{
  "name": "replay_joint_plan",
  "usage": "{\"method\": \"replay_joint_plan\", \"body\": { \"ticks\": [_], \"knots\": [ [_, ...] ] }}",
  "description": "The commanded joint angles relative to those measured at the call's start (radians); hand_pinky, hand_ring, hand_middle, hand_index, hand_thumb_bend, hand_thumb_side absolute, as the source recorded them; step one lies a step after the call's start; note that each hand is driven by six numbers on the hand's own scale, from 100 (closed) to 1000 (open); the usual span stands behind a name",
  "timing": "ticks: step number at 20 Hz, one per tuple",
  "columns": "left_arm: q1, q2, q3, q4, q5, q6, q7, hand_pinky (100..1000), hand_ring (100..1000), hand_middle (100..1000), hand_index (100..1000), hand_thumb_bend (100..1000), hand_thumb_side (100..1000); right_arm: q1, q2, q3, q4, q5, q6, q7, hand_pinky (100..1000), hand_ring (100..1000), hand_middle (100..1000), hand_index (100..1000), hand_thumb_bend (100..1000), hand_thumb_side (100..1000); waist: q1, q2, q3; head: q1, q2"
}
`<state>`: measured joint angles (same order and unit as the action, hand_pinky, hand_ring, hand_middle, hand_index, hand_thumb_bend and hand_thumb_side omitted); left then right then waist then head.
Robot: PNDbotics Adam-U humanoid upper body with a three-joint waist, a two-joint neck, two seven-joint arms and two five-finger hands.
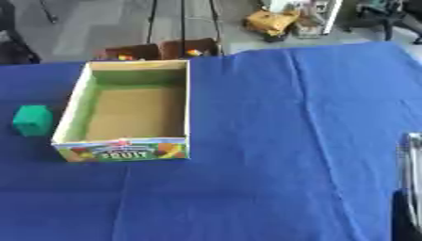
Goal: Pick up objects on the table and place them in the box.
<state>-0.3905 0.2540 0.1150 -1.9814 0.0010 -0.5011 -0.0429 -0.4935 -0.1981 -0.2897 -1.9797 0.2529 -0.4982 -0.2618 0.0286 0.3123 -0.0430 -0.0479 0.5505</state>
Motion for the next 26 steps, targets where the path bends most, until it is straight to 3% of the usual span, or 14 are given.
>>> {"method": "replay_joint_plan", "body": {
  "ticks": [1, 6, 9, 13, 16, 19, 22, 26],
  "knots": [
    [-0.007, 0.035, 0.01, -0.019, -0.01, -0.004, 0.004, 733, 801, 856, 1000, 100, 987, -0.01, -0.024, -0.006, -0.02, -0.008, 0.0, 0.004, 704, 750, 565, 758, 100, 794, 0.0, -0.019, 0.001, 0.006, -0.005],
    [-0.015, 0.128, 0.024, -0.019, -0.067, -0.001, 0.022, 744, 813, 864, 1000, 100, 947, -0.006, -0.023, -0.003, -0.02, -0.009, 0.002, 0.007, 704, 750, 566, 758, 100, 790, 0.006, -0.029, -0.001, 0.031, 0.006],
    [-0.027, 0.259, 0.035, -0.019, -0.125, 0.025, 0.037, 752, 821, 871, 1000, 100, 911, 0.0, -0.026, 0.001, -0.02, -0.01, 0.004, 0.01, 704, 750, 566, 758, 100, 790, 0.014, -0.041, -0.003, 0.041, 0.008],
    [-0.014, 0.445, 0.023, -0.007, -0.185, 0.122, 0.008, 751, 825, 873, 1000, 100, 884, 0.007, -0.031, 0.007, -0.02, -0.011, 0.005, 0.017, 704, 751, 566, 758, 100, 789, 0.027, -0.051, -0.011, 0.044, 0.012],
    [-0.019, 0.56, 0.007, 0.046, -0.232, 0.16, -0.08, 776, 844, 885, 1000, 100, 833, 0.007, -0.034, 0.011, -0.02, -0.014, 0.004, 0.023, 704, 750, 565, 758, 100, 799, 0.031, -0.053, -0.017, 0.044, 0.015],
    [-0.045, 0.649, -0.013, 0.119, -0.306, 0.153, -0.2, 814, 870, 905, 1000, 100, 841, 0.005, -0.038, 0.015, -0.02, -0.017, 0.003, 0.028, 704, 750, 565, 758, 100, 808, 0.033, -0.054, -0.025, 0.047, 0.014],
    [-0.077, 0.706, -0.027, 0.199, -0.387, 0.124, -0.318, 848, 896, 928, 1000, 100, 869, 0.005, -0.041, 0.019, -0.02, -0.02, 0.001, 0.034, 704, 750, 564, 758, 100, 815, 0.035, -0.054, -0.032, 0.052, 0.01],
    [-0.112, 0.755, -0.046, 0.292, -0.435, 0.093, -0.461, 877, 919, 947, 1000, 177, 930, 0.004, -0.046, 0.022, -0.02, -0.024, 0.0, 0.04, 704, 750, 563, 758, 100, 821, 0.038, -0.052, -0.039, 0.057, 0.005]
  ]
}}
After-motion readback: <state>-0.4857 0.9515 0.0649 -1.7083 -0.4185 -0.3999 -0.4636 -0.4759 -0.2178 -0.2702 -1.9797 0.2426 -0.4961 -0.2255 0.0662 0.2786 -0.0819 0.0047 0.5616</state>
